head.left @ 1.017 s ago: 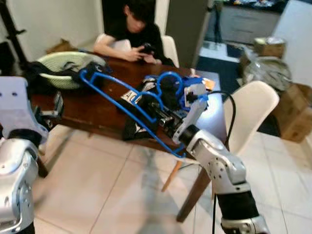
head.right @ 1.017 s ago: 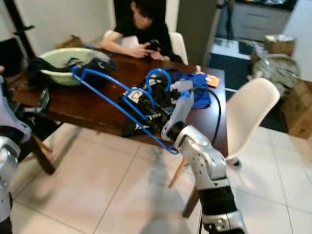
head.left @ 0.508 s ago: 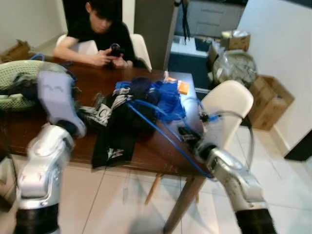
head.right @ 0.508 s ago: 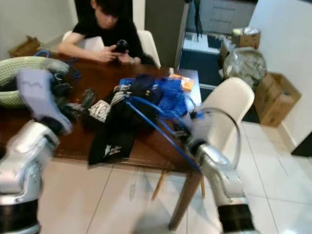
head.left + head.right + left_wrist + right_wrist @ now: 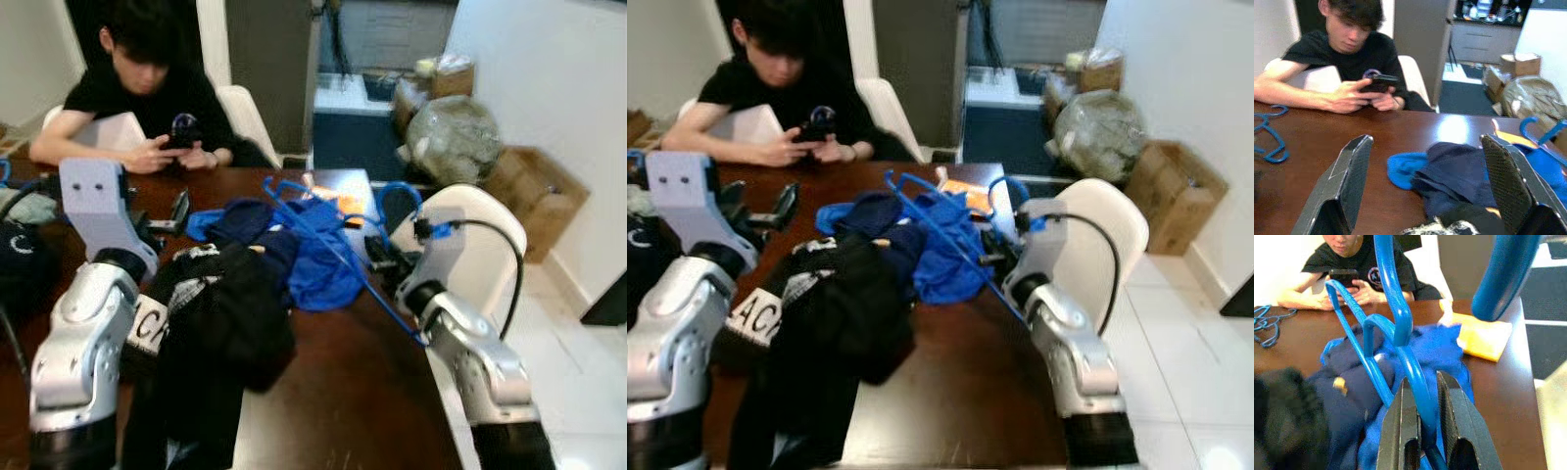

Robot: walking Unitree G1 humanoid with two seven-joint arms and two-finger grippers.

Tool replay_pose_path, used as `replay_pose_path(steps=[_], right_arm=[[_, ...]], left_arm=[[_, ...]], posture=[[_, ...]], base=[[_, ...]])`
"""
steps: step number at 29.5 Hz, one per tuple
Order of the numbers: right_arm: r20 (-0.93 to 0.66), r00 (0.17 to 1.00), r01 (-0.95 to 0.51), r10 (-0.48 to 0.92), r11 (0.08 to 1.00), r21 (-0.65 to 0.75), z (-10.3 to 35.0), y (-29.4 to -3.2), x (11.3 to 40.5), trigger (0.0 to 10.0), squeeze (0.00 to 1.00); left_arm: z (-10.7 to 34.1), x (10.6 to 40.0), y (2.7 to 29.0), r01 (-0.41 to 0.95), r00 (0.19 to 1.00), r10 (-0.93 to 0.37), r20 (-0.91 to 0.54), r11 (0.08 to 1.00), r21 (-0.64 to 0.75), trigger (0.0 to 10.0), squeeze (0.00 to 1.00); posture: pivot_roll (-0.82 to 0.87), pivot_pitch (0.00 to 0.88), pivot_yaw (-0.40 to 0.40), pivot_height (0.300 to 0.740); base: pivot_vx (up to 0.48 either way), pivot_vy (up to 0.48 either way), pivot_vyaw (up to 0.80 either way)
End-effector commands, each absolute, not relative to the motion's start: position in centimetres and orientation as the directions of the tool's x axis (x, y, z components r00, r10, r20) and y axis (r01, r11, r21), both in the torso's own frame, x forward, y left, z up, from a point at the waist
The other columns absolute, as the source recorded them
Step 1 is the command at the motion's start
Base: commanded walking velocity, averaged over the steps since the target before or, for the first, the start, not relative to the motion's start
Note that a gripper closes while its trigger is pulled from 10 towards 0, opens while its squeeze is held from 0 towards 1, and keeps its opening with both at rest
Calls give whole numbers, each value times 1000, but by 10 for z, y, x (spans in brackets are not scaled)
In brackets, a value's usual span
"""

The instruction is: Hang hanger

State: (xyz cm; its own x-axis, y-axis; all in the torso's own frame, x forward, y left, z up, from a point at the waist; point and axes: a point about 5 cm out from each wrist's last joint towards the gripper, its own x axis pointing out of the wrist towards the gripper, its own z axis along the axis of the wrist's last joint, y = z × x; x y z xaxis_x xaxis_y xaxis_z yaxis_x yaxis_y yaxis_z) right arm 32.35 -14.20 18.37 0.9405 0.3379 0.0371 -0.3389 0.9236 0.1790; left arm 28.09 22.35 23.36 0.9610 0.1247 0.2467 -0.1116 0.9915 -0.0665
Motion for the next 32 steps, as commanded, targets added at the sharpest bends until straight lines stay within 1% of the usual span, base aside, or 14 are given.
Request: replay_pose_path(steps=[1,5,16,24,31,32], right_arm=[[35,936,-351,351,919,179,182,-139,325,10000,0],[41,935,-353,352,919,177,184,-138,328,10000,0],[42,935,-354,352,920,171,185,-140,330,10000,0],[35,936,-351,350,922,165,184,-142,331,10000,0],[38,937,-350,348,922,166,185,-142,331,10000,0],[40,937,-349,347,922,165,186,-142,332,10000,0]], left_arm=[[221,273,233,-171,963,186,194,981,-92,10000,0],[216,267,232,-180,964,195,183,979,-92,10000,0],[219,269,226,-173,964,192,186,979,-112,10000,0],[230,270,234,-178,956,200,215,977,-117,10000,0],[235,272,235,-170,954,192,230,979,-112,10000,0],[236,274,234,-160,957,182,226,981,-110,10000,0]], posture=[[127,15,-80,740],[134,16,-86,740],[129,20,-84,740],[127,23,-85,740],[127,22,-83,740],[127,22,-83,740]], base=[[0,469,0],[0,466,0],[0,465,0],[0,465,0],[0,465,0],[0,0,0]])
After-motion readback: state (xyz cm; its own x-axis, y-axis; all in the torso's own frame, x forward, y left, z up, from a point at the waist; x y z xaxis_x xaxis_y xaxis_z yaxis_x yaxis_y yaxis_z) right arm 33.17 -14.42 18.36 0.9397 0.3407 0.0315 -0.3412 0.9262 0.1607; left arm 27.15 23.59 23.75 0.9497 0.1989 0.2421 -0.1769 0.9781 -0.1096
